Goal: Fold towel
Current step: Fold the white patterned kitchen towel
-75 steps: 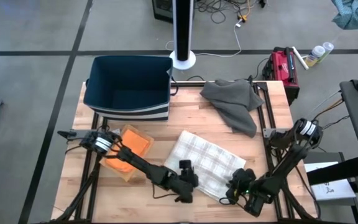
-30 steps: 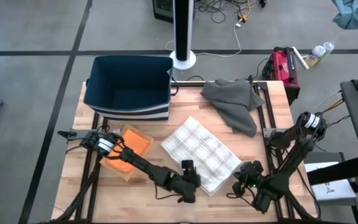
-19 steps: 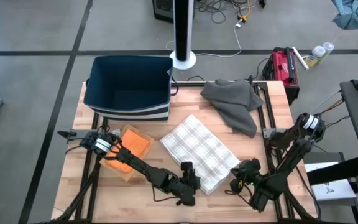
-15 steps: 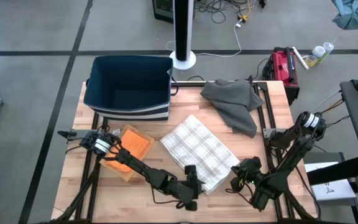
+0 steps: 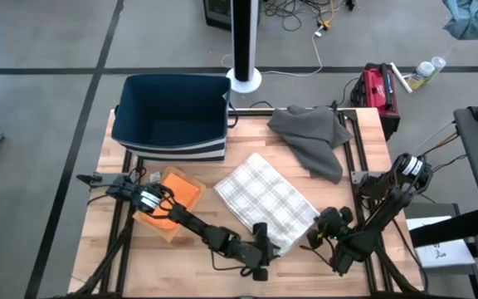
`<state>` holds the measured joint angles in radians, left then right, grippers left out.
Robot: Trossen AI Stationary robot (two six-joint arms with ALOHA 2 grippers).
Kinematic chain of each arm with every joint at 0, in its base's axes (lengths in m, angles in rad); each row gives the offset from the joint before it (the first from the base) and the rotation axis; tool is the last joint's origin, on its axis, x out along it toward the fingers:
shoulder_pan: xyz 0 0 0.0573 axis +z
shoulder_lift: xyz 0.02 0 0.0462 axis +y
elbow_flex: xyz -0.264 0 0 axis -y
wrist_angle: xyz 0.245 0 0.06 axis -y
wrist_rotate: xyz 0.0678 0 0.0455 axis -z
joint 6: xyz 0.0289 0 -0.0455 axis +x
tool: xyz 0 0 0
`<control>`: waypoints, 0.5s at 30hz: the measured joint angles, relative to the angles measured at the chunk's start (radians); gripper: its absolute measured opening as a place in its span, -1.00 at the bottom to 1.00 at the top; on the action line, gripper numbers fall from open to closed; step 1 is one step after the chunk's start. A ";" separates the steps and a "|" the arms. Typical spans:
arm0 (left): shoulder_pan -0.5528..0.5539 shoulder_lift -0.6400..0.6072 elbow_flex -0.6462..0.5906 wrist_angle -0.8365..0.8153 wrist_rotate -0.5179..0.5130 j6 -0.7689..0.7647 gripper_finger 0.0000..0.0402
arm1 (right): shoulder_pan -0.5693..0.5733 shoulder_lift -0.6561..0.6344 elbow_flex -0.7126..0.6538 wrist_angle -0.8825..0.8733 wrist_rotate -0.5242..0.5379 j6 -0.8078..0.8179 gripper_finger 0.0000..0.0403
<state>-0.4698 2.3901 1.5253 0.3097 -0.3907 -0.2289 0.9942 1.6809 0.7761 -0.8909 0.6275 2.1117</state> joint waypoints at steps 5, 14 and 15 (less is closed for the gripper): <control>0.001 0.002 0.001 -0.018 0.039 -0.013 -0.42 | 0.007 -0.007 -0.001 -0.029 -0.095 -0.021 -0.89; -0.010 -0.052 -0.004 -0.123 0.069 0.031 -0.37 | 0.035 -0.021 0.076 -0.073 -0.020 -0.038 -0.89; -0.010 -0.054 -0.004 -0.125 0.068 0.034 -0.37 | 0.037 -0.024 0.089 -0.079 0.009 -0.043 -0.89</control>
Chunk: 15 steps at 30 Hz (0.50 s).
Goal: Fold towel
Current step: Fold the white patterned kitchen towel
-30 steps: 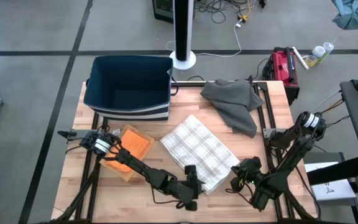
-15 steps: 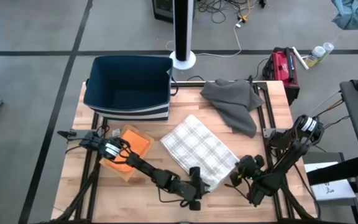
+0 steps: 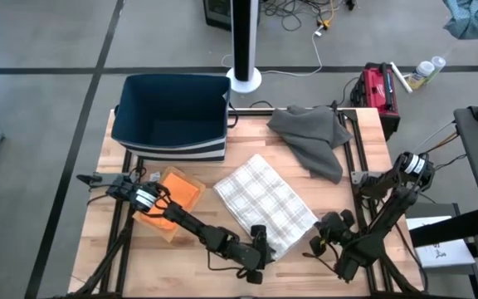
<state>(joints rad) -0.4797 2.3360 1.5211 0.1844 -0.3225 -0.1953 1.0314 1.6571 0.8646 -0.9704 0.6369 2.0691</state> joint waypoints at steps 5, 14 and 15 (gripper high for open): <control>0.001 -0.001 0.000 0.006 0.000 -0.017 -0.33 | 0.002 0.000 0.008 -0.007 0.111 0.003 -0.89; -0.002 -0.012 -0.001 0.010 0.004 -0.031 -0.40 | -0.009 0.064 -0.065 0.074 0.038 0.053 -0.88; -0.002 -0.013 -0.001 0.012 0.004 -0.031 -0.41 | -0.008 0.074 -0.072 0.096 0.032 0.053 -0.88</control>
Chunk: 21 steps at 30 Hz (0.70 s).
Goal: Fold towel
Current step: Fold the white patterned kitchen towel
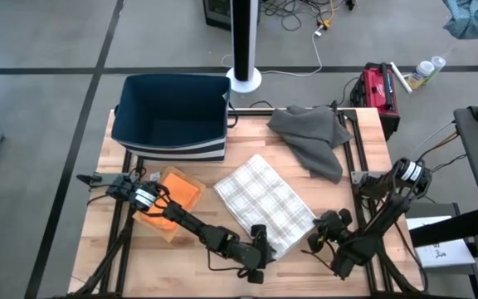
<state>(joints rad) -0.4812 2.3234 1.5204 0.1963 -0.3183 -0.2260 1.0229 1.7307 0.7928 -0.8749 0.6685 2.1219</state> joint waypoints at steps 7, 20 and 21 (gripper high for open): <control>-0.010 -0.049 0.000 -0.001 0.020 0.034 -0.52 | 0.015 0.004 0.038 -0.050 0.081 0.000 -0.89; -0.011 -0.222 -0.111 0.310 0.098 0.142 -0.73 | -0.073 -0.041 0.212 0.002 0.559 -0.327 -0.89; -0.010 -0.246 -0.152 0.310 0.080 0.132 -0.75 | -0.096 -0.041 0.204 0.001 0.534 -0.337 -0.89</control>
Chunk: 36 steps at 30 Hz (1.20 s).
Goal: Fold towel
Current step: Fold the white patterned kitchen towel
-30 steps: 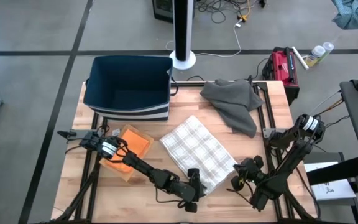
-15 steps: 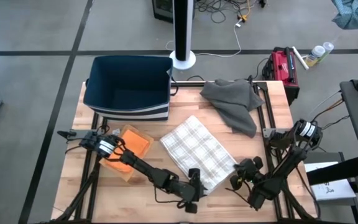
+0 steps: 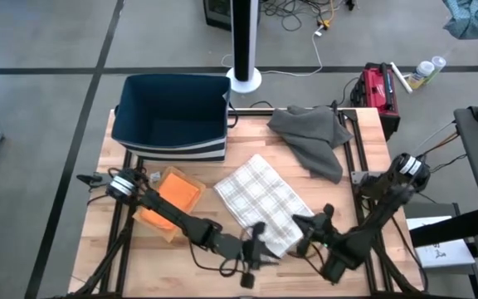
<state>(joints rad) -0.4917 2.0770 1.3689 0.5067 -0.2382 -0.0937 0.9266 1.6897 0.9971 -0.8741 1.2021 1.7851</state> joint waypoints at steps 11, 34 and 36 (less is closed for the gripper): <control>-0.004 -0.414 -0.537 0.058 -0.228 -0.176 -0.92 | -0.068 -0.059 -0.108 0.028 -0.054 -0.188 -0.98; 0.004 -0.840 -0.806 0.053 -0.251 -0.178 -0.94 | -0.381 -0.268 -0.132 0.697 -0.451 -1.334 -0.99; 0.004 -0.838 -0.792 0.058 -0.251 -0.178 -0.93 | -0.397 -0.269 -0.132 0.742 -0.452 -1.366 -0.99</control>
<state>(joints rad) -0.4873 1.2388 0.5766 0.5648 -0.4889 -0.2714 0.5295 1.4212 0.8654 -0.1319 0.7500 0.4190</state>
